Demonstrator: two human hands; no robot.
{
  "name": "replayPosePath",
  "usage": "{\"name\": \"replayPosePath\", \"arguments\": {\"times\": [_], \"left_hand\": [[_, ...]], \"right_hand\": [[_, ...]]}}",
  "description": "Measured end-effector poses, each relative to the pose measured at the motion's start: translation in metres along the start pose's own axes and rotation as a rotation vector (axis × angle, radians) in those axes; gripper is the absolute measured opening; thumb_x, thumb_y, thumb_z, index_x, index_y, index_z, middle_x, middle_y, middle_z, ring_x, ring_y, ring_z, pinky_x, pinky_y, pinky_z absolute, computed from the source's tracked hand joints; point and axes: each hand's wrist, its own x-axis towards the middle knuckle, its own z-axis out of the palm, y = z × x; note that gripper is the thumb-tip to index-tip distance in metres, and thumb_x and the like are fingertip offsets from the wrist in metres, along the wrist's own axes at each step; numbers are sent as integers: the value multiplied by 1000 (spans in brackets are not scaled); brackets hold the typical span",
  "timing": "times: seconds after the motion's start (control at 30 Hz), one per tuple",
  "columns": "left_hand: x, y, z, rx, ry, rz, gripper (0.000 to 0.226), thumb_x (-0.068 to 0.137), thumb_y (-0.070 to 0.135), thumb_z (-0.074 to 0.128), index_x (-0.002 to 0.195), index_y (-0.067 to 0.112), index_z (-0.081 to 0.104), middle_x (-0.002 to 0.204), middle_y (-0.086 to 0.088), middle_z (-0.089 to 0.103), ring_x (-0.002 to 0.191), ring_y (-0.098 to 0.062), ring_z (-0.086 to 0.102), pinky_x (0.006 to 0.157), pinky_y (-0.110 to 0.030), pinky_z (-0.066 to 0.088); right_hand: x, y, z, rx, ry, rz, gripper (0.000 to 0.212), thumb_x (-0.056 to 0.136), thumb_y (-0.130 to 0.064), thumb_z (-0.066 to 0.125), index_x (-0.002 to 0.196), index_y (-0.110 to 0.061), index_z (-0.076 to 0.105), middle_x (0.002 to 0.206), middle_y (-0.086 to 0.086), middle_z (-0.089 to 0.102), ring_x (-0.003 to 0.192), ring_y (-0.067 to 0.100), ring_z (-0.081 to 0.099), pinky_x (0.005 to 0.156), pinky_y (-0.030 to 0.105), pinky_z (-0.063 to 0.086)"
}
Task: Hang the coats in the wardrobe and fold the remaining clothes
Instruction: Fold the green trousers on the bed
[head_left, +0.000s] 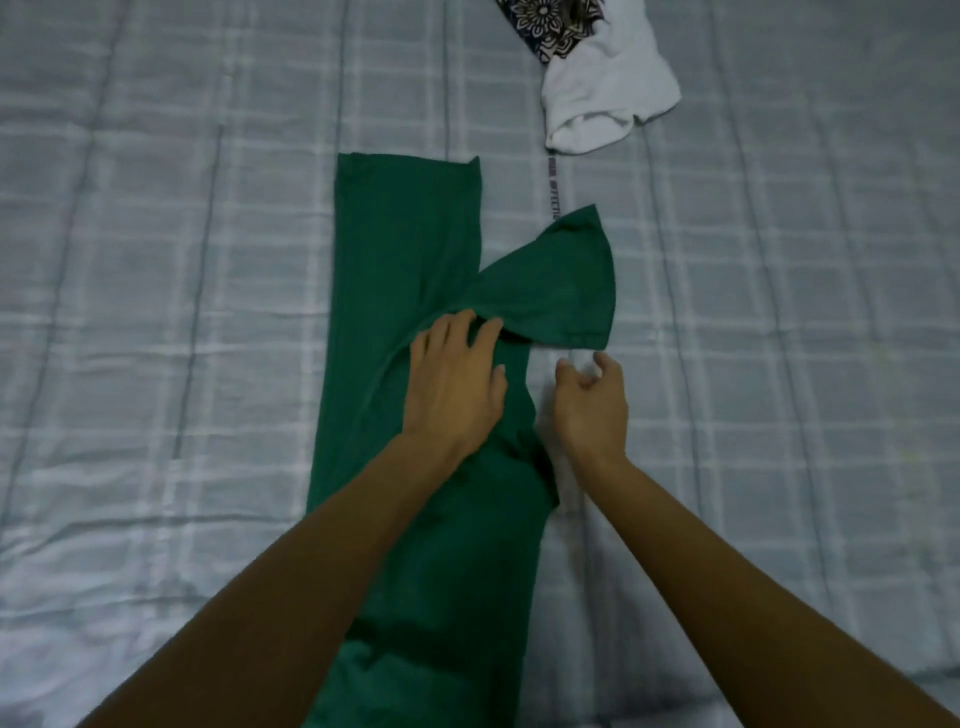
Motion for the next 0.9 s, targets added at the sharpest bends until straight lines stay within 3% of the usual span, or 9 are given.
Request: {"name": "replayPosePath", "arguments": {"times": [0.13,0.27,0.37,0.47,0.53,0.63,0.73,0.8,0.9], "left_hand": [[37,-1,11,169,-35,12,59,84,28,62,137,13,41,143,-19,38,133,-35,31,109,-51,25],[50,-11,19,153,-102,22,56,82,23,67,133,12,47,125,-18,52,110,-33,51,93,-45,40],[61,-15,12,-23,-20,-38,25,89,13,54,114,10,59,100,-13,59,83,-29,56,68,-37,43],[79,-20,-7,-338,93,-219,15,93,16,46,100,11,59,85,-8,63,73,-26,57,62,-37,45],[93,-30,-23,-479,249,-343,14,94,21,47,92,10,57,78,-9,64,69,-28,58,60,-38,44],[111,-59,-40,-566,406,-594,20,96,25,47,92,7,56,88,-9,64,81,-28,58,65,-31,38],[109,-90,-37,-551,385,-801,23,97,26,46,102,4,53,90,-7,60,86,-26,55,68,-27,35],[98,-100,-32,-531,387,-797,24,96,23,47,111,6,49,84,-2,56,88,-28,57,67,-25,34],[83,-97,-26,-460,390,-599,36,95,26,48,127,11,43,115,-8,53,104,-23,52,82,-28,40]], "right_hand": [[43,-19,11,105,92,130,62,95,-32,53,146,-14,24,138,9,48,109,18,51,91,24,35],[65,-30,22,137,133,173,59,93,-28,56,143,-13,29,119,2,53,96,14,49,89,27,40],[69,-51,29,234,179,106,45,90,-22,58,132,-17,43,114,-6,57,86,9,57,78,23,47],[73,-93,43,450,113,-14,38,90,-21,58,126,-25,45,99,3,67,80,15,66,71,29,56],[71,-128,57,496,2,-160,47,92,-25,58,135,-26,39,88,-7,67,82,11,66,80,31,55],[62,-158,80,342,-146,-391,54,95,-29,53,144,-26,31,93,-15,64,92,1,61,92,23,48],[53,-141,94,74,-258,-537,47,97,-26,50,142,-22,38,126,-7,57,113,1,52,100,20,41],[49,-110,93,-118,-297,-652,42,97,-25,50,138,-16,44,135,-1,52,123,8,47,106,27,37],[40,-59,85,-392,-296,-833,40,96,-30,47,133,-12,50,135,7,51,126,19,44,107,38,36]]}}
